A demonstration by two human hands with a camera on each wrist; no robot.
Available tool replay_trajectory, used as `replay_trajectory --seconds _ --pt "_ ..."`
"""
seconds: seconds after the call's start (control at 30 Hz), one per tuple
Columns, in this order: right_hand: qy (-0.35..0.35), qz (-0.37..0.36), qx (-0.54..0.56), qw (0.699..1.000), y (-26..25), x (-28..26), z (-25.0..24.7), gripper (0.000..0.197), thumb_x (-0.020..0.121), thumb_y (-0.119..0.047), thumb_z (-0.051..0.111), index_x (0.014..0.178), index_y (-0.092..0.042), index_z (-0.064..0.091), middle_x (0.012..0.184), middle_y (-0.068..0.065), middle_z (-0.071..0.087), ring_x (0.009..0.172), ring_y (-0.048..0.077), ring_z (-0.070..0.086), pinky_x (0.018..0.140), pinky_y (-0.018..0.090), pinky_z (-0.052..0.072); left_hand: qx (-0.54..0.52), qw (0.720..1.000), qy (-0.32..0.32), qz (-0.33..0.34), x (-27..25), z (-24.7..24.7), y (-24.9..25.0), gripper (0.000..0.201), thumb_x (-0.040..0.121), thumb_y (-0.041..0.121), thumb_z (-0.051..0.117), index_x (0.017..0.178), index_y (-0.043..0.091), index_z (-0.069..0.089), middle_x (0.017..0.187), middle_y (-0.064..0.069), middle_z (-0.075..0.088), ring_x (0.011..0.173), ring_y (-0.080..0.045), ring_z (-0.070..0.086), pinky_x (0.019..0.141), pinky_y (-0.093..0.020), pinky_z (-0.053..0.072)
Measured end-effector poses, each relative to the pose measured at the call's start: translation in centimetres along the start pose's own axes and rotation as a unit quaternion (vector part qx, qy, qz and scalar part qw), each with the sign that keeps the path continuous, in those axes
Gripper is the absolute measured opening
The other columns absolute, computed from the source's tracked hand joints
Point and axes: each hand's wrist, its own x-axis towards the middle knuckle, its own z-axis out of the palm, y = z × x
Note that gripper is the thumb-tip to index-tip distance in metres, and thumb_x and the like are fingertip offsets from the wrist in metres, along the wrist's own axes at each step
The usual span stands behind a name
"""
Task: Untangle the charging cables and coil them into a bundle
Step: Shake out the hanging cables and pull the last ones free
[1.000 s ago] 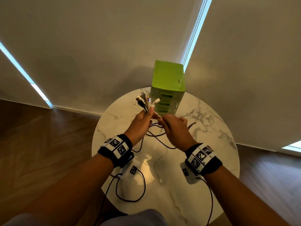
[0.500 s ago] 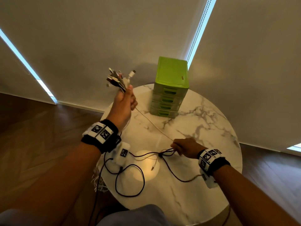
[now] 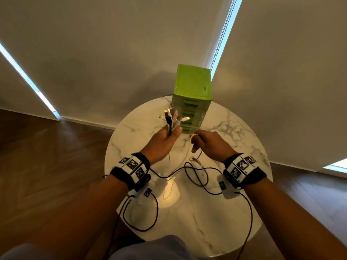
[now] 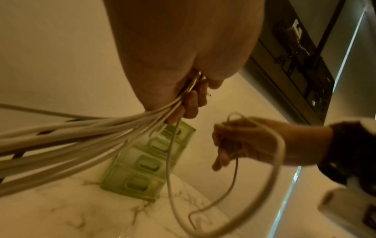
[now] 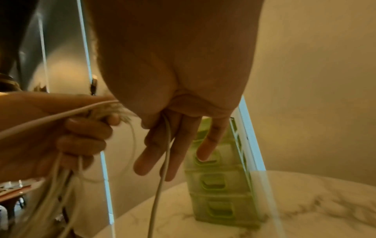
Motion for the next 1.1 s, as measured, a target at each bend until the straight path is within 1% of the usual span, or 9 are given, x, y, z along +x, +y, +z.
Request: replay_trajectory --seconds 0.1,0.17,0.27,0.53,0.7,0.77,0.83,0.93,1.1 --pt "0.033 -0.013 0.004 0.999 -1.4 0.3 -0.2 0.029 0.106 -0.025 0.041 0.093 -0.015 0.065 0.072 -0.003 0.074 0.068 0.007 0.070 0.072 0.027 0.056 0.016 0.999 -0.038 0.004 -0.7 1.3 0.1 0.053 0.093 0.061 0.058 0.136 0.031 0.054 0.081 0.017 0.061 0.075 -0.008 0.057 0.078 -0.030 0.051" --pt "0.031 -0.021 0.012 0.999 -2.0 0.2 -0.5 0.029 0.106 -0.026 0.042 0.092 -0.015 0.065 0.073 -0.003 0.074 0.067 0.006 0.070 0.072 0.027 0.056 0.030 0.999 -0.036 -0.002 -0.8 1.2 0.0 0.030 0.091 0.055 0.065 0.108 0.030 0.061 0.082 0.008 0.061 0.076 -0.012 0.058 0.081 -0.036 0.051" --pt "-0.017 -0.032 0.071 0.997 -2.5 -0.2 -0.6 0.025 0.106 -0.025 0.046 0.101 -0.009 0.064 0.078 0.000 0.075 0.070 0.008 0.070 0.068 0.022 0.054 0.023 0.999 -0.018 0.013 -0.3 0.0 0.1 0.009 0.097 0.037 0.064 0.101 0.030 0.060 0.091 0.010 0.066 0.087 -0.009 0.063 0.087 -0.035 0.051" --pt "-0.012 -0.029 0.042 0.999 -1.7 0.9 -0.3 0.023 0.107 -0.029 0.044 0.100 -0.019 0.064 0.079 -0.003 0.072 0.075 0.008 0.067 0.073 0.024 0.049 0.019 0.994 0.108 0.017 0.5 -5.9 1.4 0.019 0.088 0.029 0.078 0.082 0.027 0.060 0.081 0.006 0.067 0.086 -0.019 0.068 0.086 -0.033 0.051" --pt "-0.018 -0.028 0.027 0.999 -3.3 3.2 2.1 0.015 0.107 -0.023 0.042 0.104 -0.017 0.056 0.083 0.005 0.074 0.076 0.014 0.070 0.075 0.031 0.055 0.006 0.989 0.146 0.016 -0.9 -9.0 1.7 0.022 0.086 0.026 0.080 0.079 0.024 0.059 0.071 0.015 0.063 0.080 -0.005 0.063 0.091 -0.034 0.050" --pt "-0.021 -0.054 0.032 0.998 -4.6 4.2 3.6 0.014 0.107 -0.022 0.044 0.105 -0.016 0.057 0.089 0.002 0.074 0.078 0.012 0.069 0.076 0.029 0.052 -0.019 0.985 0.172 0.010 -1.9 -10.3 1.2 0.019 0.090 0.028 0.076 0.083 0.025 0.059 0.072 0.014 0.063 0.091 -0.020 0.067 0.097 -0.044 0.050" --pt "-0.002 -0.089 -0.010 0.996 -5.9 5.6 5.1 0.018 0.105 -0.024 0.047 0.109 -0.015 0.063 0.099 0.005 0.071 0.088 0.019 0.065 0.081 0.035 0.052 -0.061 0.978 0.200 0.006 -3.4 -11.8 1.0 0.015 0.093 0.038 0.070 0.092 0.026 0.062 0.071 0.003 0.059 0.087 -0.034 0.063 0.087 -0.050 0.051" --pt "0.011 -0.126 -0.005 0.992 -8.6 7.4 7.5 0.019 0.104 -0.024 0.048 0.106 -0.017 0.066 0.102 0.008 0.066 0.084 0.027 0.066 0.079 0.047 0.055 -0.102 0.965 0.242 -0.010 -5.8 -14.5 0.7 0.013 0.100 0.042 0.058 0.102 0.029 0.060 0.071 -0.004 0.046 0.065 -0.022 0.048 0.063 -0.036 0.046" --pt "0.020 -0.201 0.075 0.977 -13.9 8.8 11.8 0.017 0.103 -0.009 0.045 0.107 -0.008 0.061 0.087 -0.001 0.065 0.071 0.008 0.065 0.072 0.035 0.057 -0.144 0.948 0.283 -0.010 -9.9 -19.1 -0.8 0.015 0.107 0.024 0.047 0.097 0.016 0.056 0.068 0.005 0.041 0.053 -0.002 0.038 0.049 -0.015 0.035"
